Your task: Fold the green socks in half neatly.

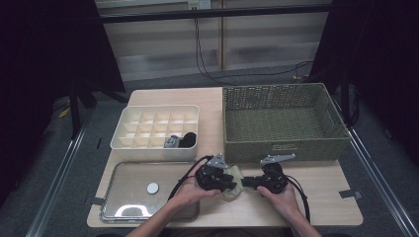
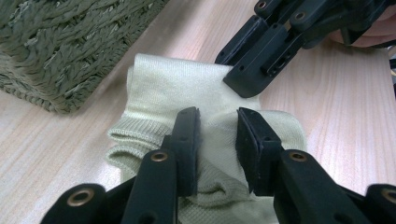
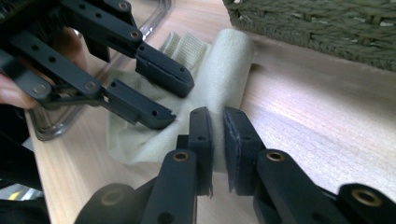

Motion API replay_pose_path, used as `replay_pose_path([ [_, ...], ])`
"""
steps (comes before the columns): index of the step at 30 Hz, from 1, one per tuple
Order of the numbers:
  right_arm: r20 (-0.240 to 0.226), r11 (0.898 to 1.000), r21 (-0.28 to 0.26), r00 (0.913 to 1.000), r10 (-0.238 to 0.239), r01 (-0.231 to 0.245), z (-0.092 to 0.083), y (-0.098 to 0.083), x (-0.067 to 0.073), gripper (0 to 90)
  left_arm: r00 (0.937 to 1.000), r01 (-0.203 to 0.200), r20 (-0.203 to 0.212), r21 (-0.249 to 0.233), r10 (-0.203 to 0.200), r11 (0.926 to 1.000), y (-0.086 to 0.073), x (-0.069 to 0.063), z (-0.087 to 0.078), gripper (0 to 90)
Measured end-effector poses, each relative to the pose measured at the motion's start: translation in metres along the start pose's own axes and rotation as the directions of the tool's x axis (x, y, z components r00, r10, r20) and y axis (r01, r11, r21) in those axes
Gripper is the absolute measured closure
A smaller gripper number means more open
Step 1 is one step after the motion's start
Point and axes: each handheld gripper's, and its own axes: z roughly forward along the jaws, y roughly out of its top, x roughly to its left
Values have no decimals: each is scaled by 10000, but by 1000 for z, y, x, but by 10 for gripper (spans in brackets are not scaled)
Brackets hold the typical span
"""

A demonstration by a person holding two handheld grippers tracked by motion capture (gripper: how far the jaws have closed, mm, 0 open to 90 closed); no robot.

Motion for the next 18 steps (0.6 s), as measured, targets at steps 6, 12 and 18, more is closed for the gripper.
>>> replay_pose_path([
  [6,-157,9997,-260,9999,-24,20,-3,2,1,847,10000,1,-43,-5,-1,10000,0,0,0,697],
  [12,-246,9992,-412,9997,-31,21,-6,2,2,851,10000,-34,-80,-1,34,10000,1,-2,2,698],
  [18,-204,9989,-459,9998,-49,39,-11,0,1,851,10000,-35,71,122,34,9999,4,-4,2,694],
])
